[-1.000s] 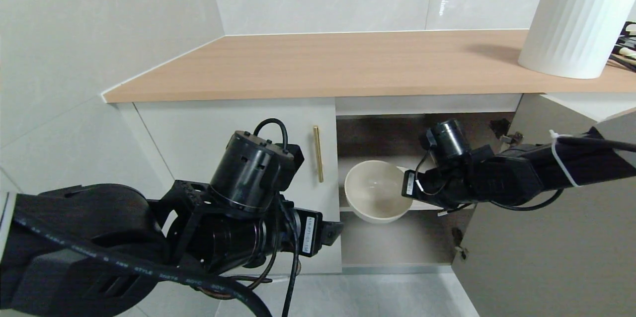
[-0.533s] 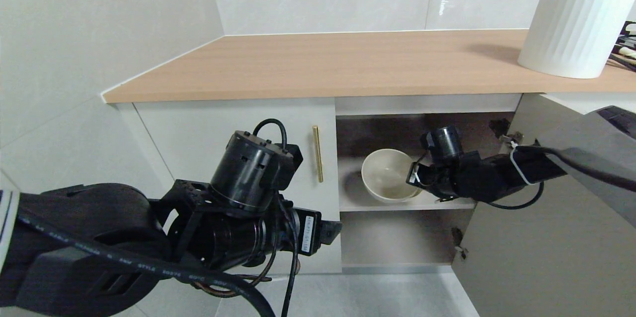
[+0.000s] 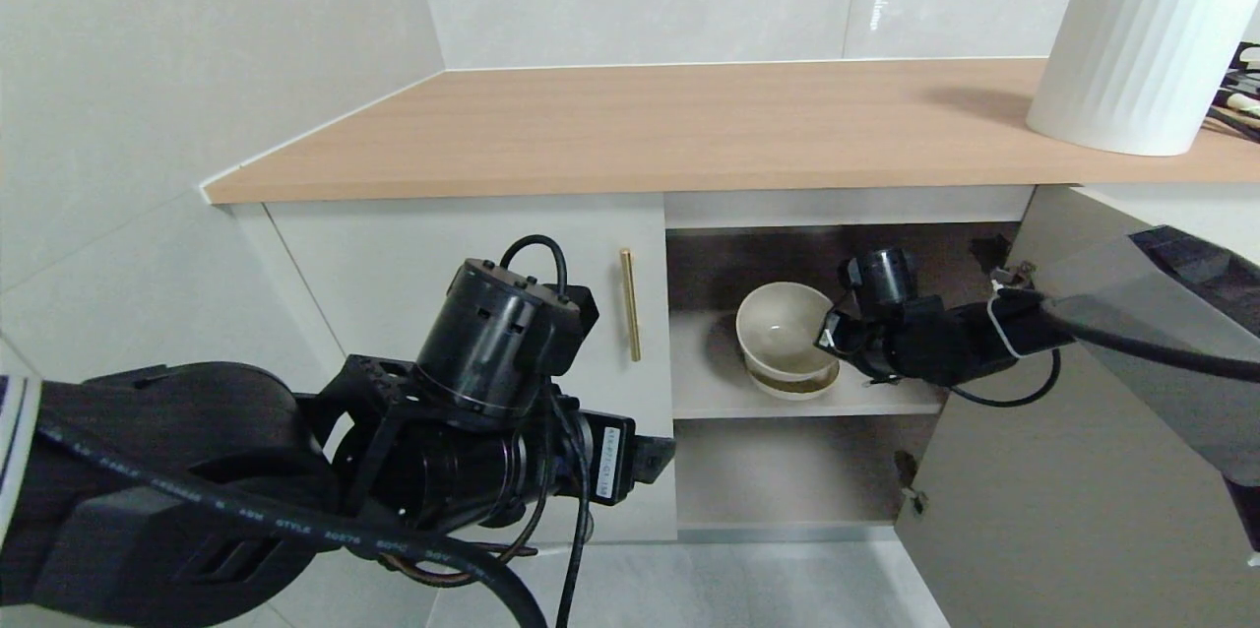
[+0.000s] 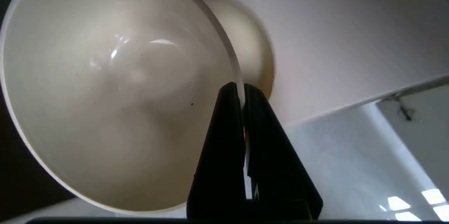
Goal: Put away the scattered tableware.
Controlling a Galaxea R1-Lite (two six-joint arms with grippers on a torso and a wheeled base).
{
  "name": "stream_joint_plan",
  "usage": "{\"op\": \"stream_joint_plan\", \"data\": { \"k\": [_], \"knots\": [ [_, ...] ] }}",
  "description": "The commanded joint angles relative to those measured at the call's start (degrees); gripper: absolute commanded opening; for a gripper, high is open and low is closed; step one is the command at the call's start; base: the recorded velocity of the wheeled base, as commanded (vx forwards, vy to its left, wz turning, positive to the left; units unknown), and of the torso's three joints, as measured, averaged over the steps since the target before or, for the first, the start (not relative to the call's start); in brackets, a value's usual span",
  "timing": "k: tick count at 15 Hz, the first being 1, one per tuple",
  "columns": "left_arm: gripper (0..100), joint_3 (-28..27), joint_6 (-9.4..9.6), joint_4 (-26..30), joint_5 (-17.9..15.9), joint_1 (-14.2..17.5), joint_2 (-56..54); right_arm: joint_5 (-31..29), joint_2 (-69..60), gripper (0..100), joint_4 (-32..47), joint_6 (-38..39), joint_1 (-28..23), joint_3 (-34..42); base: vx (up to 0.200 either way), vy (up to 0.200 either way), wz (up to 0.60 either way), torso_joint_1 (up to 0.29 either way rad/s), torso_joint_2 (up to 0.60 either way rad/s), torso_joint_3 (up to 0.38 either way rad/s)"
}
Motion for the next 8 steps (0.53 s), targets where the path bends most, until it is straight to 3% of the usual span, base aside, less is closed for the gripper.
{"op": "stream_joint_plan", "data": {
  "k": [1,8],
  "knots": [
    [100,0.0,0.00,0.0,0.0,0.0,0.1,-0.1,1.7,0,0.0,0.0,-0.6,-1.1,0.000,0.000,0.00,0.000,0.00,0.000],
    [100,0.0,0.00,0.0,0.0,0.1,0.0,-0.4,4.1,0,0.1,-0.2,-1.4,-2.9,0.000,0.000,0.00,0.000,0.00,0.000]
  ]
}}
